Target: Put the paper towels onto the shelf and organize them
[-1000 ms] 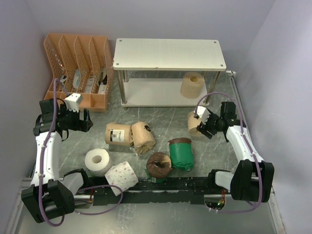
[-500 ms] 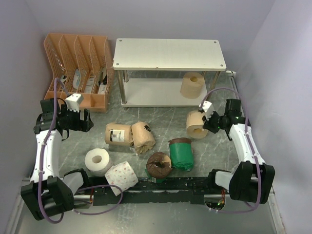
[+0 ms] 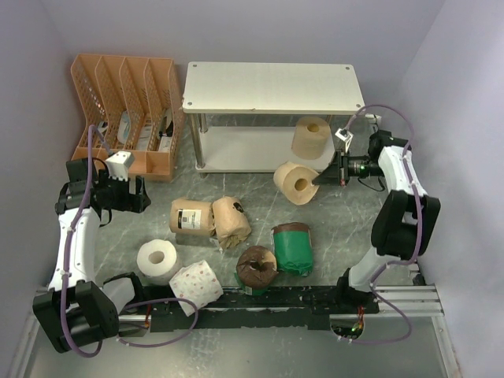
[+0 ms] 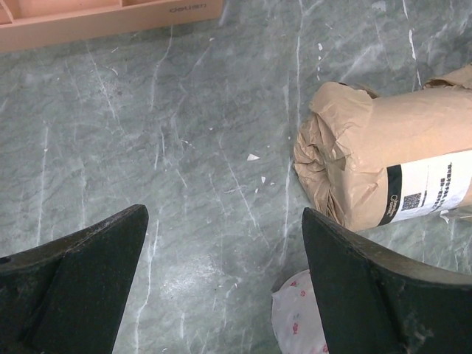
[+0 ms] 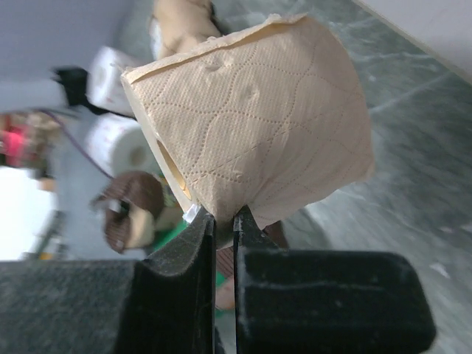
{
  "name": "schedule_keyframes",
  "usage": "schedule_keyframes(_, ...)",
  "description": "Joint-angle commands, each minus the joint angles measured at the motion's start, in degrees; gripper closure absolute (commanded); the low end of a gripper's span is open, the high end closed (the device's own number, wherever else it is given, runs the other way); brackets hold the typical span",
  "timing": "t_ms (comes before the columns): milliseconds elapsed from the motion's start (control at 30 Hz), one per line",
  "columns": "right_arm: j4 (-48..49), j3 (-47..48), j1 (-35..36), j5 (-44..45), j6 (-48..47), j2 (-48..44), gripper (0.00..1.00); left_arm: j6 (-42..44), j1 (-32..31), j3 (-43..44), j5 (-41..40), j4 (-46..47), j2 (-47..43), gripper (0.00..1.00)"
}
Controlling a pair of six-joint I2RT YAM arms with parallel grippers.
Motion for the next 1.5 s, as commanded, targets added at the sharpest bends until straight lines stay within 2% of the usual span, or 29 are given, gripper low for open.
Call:
schedule_keyframes(0,-8.6,1.3,-0.9,-20.8,4.3,4.3,1.0,-0.8,0.8,0.5,-1.4,1.0,-0.4,0.03)
schedule_keyframes(33,-8.8,-0.4,-0.9,-26.0,2.8,4.0,1.0,-1.0,0.9,0.4,-1.9,1.3,-0.6,0.03)
schedule_keyframes(67,-8.9,-0.9,-0.6,-26.9,2.0,3.4,1.0,-1.2,1.0,0.3,-2.2,1.6,-0.5,0.03)
schedule_keyframes(133,-8.9,0.1,3.4,-27.2,-1.3,2.7,1.0,-1.3,1.0,0.3,-2.7,1.6,-0.4,0.03)
schedule_keyframes(233,-8.9,0.7,5.6,-27.2,-2.0,3.4,1.0,-1.5,1.4,0.4,-3.2,1.7,0.0,0.03)
schedule_keyframes(500,-8.6,8.6,2.3,-26.8,-8.5,11.9,1.0,-1.9,2.0,0.3,-3.9,2.0,0.7,0.03)
schedule_keyframes(667,-8.7,9.1,2.2,-27.0,-15.5,12.7,1.0,-1.9,2.1,0.4,-4.0,1.9,1.2,0.03)
schedule_keyframes(767,-8.6,7.4,1.7,-24.9,-22.9,9.9,1.0,-1.8,2.0,0.5,-3.8,1.8,1.5,0.03)
schedule_keyframes(867,-8.1,6.3,1.2,-18.5,-28.7,6.1,1.0,-1.7,2.1,0.5,-3.6,1.8,1.6,0.03)
schedule_keyframes(900,-5.6,6.0,1.2,-16.2,-25.4,5.1,1.0,-1.6,2.1,0.4,-3.5,1.7,1.6,0.03)
schedule_keyframes(933,1.4,5.1,1.3,-12.7,-15.8,4.0,1.0,-1.6,2.1,0.5,-3.4,1.7,1.5,0.03)
schedule_keyframes(967,15.2,3.5,1.4,-8.2,-3.4,2.4,1.0,-1.5,2.1,0.5,-3.4,1.7,1.5,0.03)
schedule_keyframes(1000,23.3,1.2,1.5,-2.6,7.7,0.5,1.0,-1.5,2.1,0.5,-3.3,1.7,1.5,0.03)
schedule_keyframes(1100,28.9,-2.6,3.0,6.5,7.5,-4.7,1.0,-1.4,2.1,0.6,-3.1,1.5,1.6,0.03)
schedule_keyframes(1200,38.9,-8.5,4.6,11.6,16.6,-11.8,1.0,-1.5,2.1,0.5,-3.2,1.7,1.2,0.03)
schedule_keyframes(1300,48.8,-14.2,5.4,15.7,30.5,-15.9,1.0,-1.5,2.1,0.4,-3.3,1.8,1.0,0.03)
schedule_keyframes(1400,57.7,-19.3,5.9,15.3,44.8,-18.4,1.0,-1.4,2.1,0.6,-3.2,1.6,1.3,0.03)
schedule_keyframes(1467,66.9,-24.6,6.0,12.5,60.6,-20.1,1.0,-1.4,2.1,0.6,-3.2,1.6,1.2,0.03)
